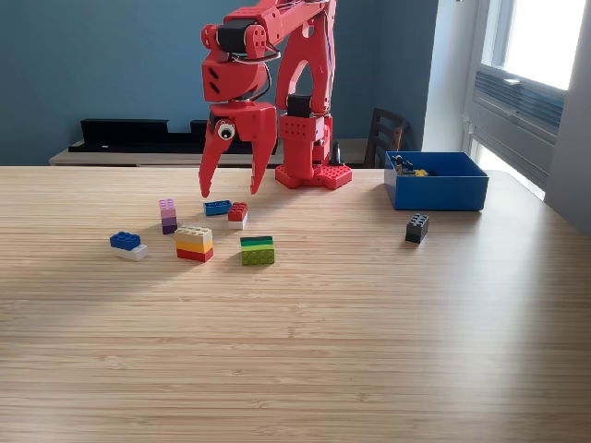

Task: Grasp a lego block and put it in the bin.

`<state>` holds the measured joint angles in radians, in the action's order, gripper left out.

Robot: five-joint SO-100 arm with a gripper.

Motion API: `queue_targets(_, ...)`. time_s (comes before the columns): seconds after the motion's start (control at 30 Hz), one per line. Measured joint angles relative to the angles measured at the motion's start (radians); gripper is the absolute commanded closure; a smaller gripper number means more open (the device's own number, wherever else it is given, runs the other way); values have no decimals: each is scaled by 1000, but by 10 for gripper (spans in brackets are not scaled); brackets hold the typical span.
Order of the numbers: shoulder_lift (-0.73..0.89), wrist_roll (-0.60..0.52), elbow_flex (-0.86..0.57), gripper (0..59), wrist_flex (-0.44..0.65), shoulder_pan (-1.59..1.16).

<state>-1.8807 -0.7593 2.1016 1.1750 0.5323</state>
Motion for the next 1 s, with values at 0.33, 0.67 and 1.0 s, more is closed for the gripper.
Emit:
queue_targets(0.33,0,0,101,284,-143,-2)
queue_targets(0.67,0,0,210,426,-270,-21)
queue_targets(1.0,-25,2,273,560,-357,-18)
